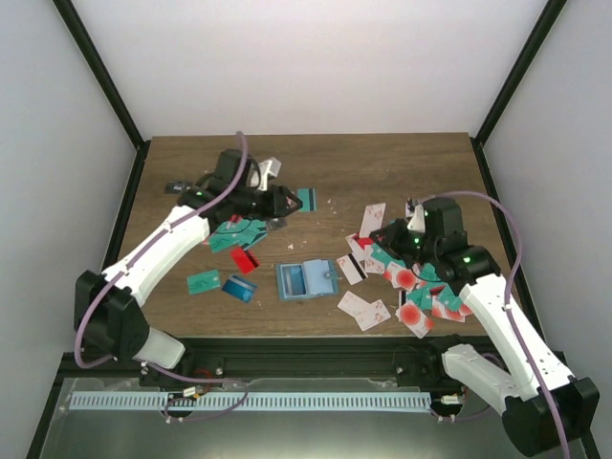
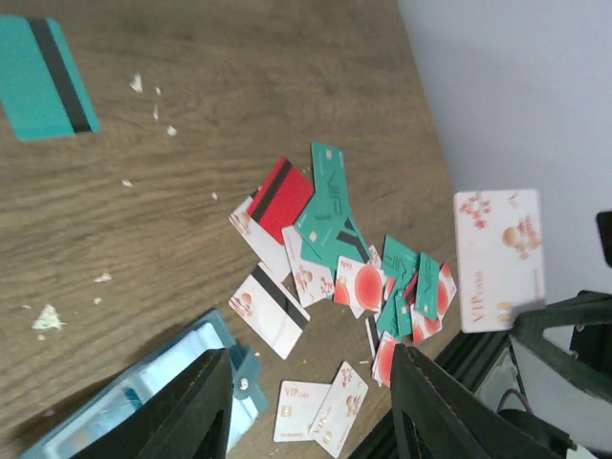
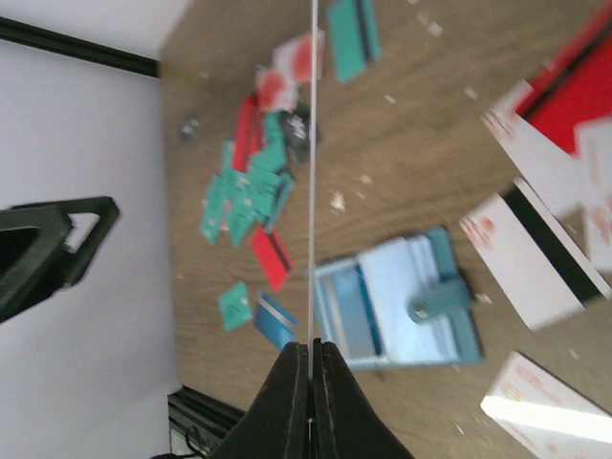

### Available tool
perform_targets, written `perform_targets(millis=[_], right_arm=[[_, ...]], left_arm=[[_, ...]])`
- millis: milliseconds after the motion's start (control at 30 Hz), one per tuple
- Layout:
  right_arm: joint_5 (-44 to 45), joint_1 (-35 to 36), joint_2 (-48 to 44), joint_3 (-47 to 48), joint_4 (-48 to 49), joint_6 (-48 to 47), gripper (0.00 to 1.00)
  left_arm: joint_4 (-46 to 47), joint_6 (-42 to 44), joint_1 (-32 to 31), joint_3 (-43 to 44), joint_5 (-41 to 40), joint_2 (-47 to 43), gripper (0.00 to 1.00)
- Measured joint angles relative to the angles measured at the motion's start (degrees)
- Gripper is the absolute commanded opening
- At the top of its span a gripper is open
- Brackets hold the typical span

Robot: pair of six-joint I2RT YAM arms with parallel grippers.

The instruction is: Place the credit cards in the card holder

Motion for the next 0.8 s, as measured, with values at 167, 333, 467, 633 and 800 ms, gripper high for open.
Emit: perform_targets(millis=[167, 333, 467, 633, 800], right_arm=[[-1.57, 0.00, 1.70, 4.52, 7.02, -1.77, 0.01], [-4.42, 0.00, 2.54, 7.76, 13.51, -3.39, 0.01], [-7.41, 0.00, 2.19, 7.78, 18.27, -4.07, 0.01], [-13.51, 0.00, 1.81, 7.72, 24.70, -4.20, 0.01], [-21.29, 0.00, 2.27, 7.58, 31.95, -2.47, 0.01]], left_arm=[[-0.59, -1.05, 4.63, -0.20, 2.36, -5.03, 0.80], [0.46, -2.01, 8.50, -0.22, 5.22, -9.22, 1.00], [1.97, -2.89, 10.51, -0.48, 5.86, -11.34, 1.00], [8.07, -5.33, 11.63, -3.54, 12.48, -14.16, 0.94], [21.90, -13.35, 11.69, -10.01, 21.55, -17.57, 0.90]])
